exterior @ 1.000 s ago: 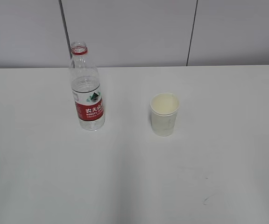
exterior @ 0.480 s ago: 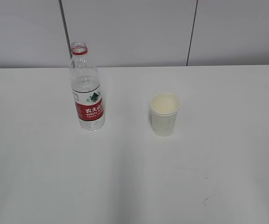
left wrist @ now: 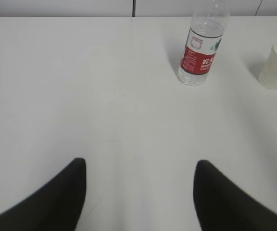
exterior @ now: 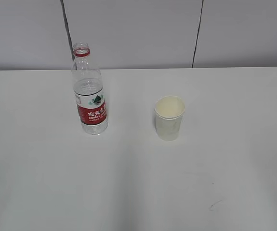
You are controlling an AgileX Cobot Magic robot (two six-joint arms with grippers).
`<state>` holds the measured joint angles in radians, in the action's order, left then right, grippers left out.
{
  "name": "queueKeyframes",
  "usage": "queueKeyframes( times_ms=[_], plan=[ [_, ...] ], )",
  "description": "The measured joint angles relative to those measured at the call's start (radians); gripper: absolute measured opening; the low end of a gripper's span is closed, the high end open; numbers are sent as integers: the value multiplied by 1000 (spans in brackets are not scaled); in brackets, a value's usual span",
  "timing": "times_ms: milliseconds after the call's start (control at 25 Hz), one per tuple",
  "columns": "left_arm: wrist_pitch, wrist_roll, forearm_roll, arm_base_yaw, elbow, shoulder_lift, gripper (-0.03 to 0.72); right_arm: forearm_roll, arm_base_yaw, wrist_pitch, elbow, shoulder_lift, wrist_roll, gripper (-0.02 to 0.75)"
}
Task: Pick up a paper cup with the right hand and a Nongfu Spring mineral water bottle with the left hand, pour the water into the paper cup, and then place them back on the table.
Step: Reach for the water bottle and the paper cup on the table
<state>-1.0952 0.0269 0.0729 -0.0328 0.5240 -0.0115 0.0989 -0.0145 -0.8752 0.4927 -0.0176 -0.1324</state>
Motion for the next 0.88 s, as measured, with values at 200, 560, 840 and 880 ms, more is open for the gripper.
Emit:
queueKeyframes(
  times_ms=[200, 560, 840, 880],
  plan=[
    [2, 0, 0, 0, 0, 0, 441, 0, 0, 74, -11, 47, 0, 587],
    [111, 13, -1, 0, 17, 0, 441, 6, 0, 254, -11, 158, -2, 587],
    [334, 33, -20, 0, 14, 3, 432, 10, 0, 288, -11, 160, -4, 587],
    [358, 33, -26, 0, 9, 10, 429, 10, 0, 288, -11, 160, -4, 587]
  ],
)
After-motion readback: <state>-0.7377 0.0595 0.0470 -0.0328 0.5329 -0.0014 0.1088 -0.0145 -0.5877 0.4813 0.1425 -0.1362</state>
